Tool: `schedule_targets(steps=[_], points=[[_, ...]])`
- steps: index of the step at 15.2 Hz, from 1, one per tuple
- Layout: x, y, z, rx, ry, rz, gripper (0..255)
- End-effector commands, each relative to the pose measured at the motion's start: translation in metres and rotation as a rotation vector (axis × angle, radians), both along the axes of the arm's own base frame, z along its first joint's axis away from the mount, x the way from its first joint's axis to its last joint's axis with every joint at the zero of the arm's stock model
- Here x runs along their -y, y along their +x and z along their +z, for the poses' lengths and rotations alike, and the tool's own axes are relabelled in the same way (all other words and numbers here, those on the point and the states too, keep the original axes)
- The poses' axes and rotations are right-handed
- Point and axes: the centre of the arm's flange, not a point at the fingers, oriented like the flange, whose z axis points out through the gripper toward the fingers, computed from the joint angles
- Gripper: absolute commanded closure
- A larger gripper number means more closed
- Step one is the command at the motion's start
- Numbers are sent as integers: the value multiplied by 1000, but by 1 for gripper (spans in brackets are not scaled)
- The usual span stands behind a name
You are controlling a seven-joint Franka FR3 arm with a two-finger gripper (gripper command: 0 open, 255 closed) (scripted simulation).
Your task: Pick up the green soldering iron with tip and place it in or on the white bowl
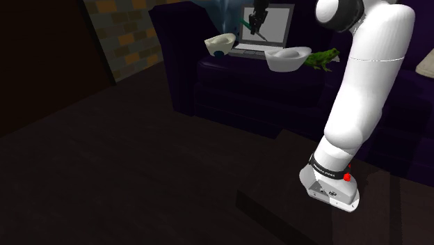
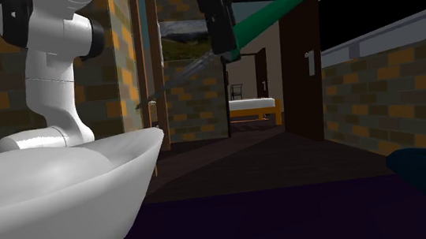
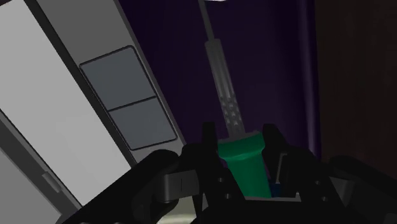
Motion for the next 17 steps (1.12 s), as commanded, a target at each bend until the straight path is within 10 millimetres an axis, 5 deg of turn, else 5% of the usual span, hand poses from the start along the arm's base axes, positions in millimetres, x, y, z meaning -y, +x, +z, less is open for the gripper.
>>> schedule_targets(steps=[1, 14, 17], points=[[6, -23, 1, 0, 0, 0, 255], [52, -192, 0, 0, 0, 0, 255], [52, -192, -16, 0, 0, 0, 255]])
